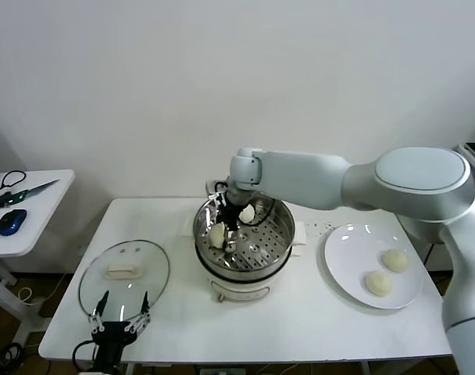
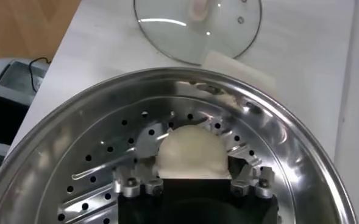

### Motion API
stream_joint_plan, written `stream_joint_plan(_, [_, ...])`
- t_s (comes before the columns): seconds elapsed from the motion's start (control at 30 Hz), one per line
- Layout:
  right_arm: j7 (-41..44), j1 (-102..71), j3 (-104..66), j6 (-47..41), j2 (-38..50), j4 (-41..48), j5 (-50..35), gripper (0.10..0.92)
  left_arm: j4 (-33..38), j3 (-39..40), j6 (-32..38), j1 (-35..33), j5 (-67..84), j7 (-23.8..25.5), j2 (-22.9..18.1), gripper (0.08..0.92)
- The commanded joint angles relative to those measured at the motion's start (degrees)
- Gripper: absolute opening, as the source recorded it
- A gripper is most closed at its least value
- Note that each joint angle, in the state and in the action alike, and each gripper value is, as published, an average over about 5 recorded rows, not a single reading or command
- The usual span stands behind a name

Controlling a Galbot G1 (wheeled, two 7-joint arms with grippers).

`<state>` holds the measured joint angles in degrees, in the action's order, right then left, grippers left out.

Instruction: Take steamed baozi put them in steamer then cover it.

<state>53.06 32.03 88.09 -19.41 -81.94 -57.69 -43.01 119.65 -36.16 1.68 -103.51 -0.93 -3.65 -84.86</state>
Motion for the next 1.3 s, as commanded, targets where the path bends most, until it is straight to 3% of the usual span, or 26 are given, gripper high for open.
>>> stream_joint_plan(0.03, [0.88, 1.51, -1.05, -0.3, 2.17, -1.88, 0.93, 0.821, -0.26, 0.08, -0.05, 0.17, -0.12, 0.02, -0.07, 0.823])
stream_joint_plan(0.5, [8.18, 16.83, -1.62, 2.87, 27.71, -17.87, 4.34, 0.823, -0.05, -0.2, -0.19, 0.04, 0.06, -0.04, 0.03, 0.823])
stream_joint_plan(0.83, [10.06, 13.3, -1.07, 6.1, 49.36, -26.51, 17.43, 0.823, 0.07, -0.81, -0.62, 0.77, -0.37, -0.04, -0.96, 0.823])
stream_joint_plan(1.07, [10.4, 3.66, -3.9, 8.36, 57.12, -25.64, 27.8, 0.823, 0.08, -0.92, -0.62, 0.24, -0.87, -0.13, -1.67, 0.823])
stream_joint_plan(1.3, [10.45, -14.15, -16.01, 10.23, 59.41, -20.93, 36.19, 0.823, 0.55, -1.33, -0.6, -0.61, -1.33, -0.26, -2.29, 0.823])
